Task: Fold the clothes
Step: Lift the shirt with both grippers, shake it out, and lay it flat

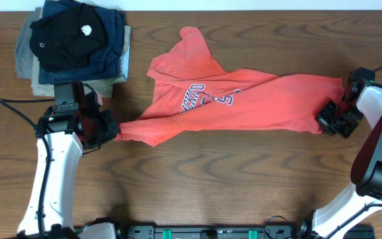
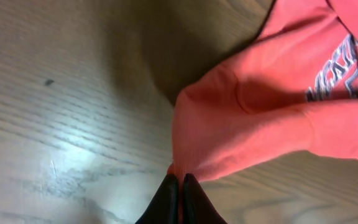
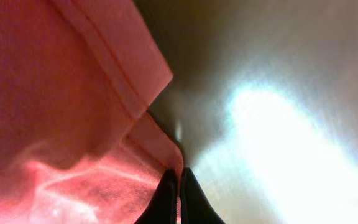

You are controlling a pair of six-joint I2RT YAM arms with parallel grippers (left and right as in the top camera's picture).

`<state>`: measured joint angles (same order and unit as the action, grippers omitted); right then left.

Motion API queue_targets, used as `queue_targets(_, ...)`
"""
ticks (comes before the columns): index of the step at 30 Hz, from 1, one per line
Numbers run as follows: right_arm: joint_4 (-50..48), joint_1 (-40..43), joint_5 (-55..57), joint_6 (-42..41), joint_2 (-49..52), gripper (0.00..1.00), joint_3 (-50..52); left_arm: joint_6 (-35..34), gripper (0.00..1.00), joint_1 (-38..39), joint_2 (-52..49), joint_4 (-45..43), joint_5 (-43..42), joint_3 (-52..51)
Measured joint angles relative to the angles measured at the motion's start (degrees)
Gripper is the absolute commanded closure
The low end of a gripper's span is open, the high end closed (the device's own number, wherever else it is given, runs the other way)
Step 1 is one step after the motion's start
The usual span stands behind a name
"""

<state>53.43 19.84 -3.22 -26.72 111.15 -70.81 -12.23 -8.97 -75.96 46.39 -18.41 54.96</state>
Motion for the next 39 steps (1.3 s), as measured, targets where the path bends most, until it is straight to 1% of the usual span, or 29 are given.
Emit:
queue_targets(4, 8.50, 1.31, -0.22, -0.02, -2.73, 0.99, -3.63, 0.00, 0.94, 0.02, 5.88, 3.17, -0.96, 0.70)
queue_targets(8, 14.91, 3.34, -0.22, 0.44, -11.78, 0.99, -8.15, -0.02, 0.94, 0.02, 13.79, 6.67, -1.36, 5.14)
queue_targets(10, 17.05, 3.63, -0.11, 0.96, -18.14, 0.99, -10.40, -0.02, 0.94, 0.02, 17.46, 8.28, -1.60, 8.37)
queue_targets(14, 20.63, 3.52, -0.39, 2.58, -31.23, 0.99, -14.45, -0.44, 0.94, 0.02, 23.54, 12.83, -1.88, 16.04)
queue_targets(19, 29.27, 3.52, -0.42, 5.05, -41.68, 0.99, -21.11, -1.36, 0.94, 0.02, 27.21, 20.02, -1.97, 31.82)
queue_targets(21, 33.07, 3.52, -0.44, 6.27, -43.45, 0.99, -25.14, -1.53, 0.94, 0.02, 27.41, 23.10, -1.99, 40.00)
queue_targets(26, 42.84, 3.52, -1.03, 9.73, -44.68, 0.99, -39.47, -1.53, 0.94, 0.02, 27.26, 27.87, -1.99, 58.21)
queue_targets(29, 43.65, 3.52, -1.51, 11.26, -44.78, 0.99, -46.27, -1.68, 0.94, 0.02, 26.80, 29.33, -1.99, 66.86)
queue_targets(33, 43.71, 3.52, -1.95, 12.33, -44.92, 0.97, -53.51, -1.77, 0.94, 0.02, 26.23, 30.05, -1.97, 75.28)
queue_targets(36, 43.74, 3.52, -2.12, 12.52, -45.07, 0.97, -55.82, -2.14, 0.94, 0.02, 26.14, 30.08, -1.22, 78.47)
queue_targets(39, 43.74, 3.52, -2.14, 12.55, -44.87, 0.99, -56.11, -2.56, 0.94, 0.02, 26.03, 29.86, 1.25, 79.32)
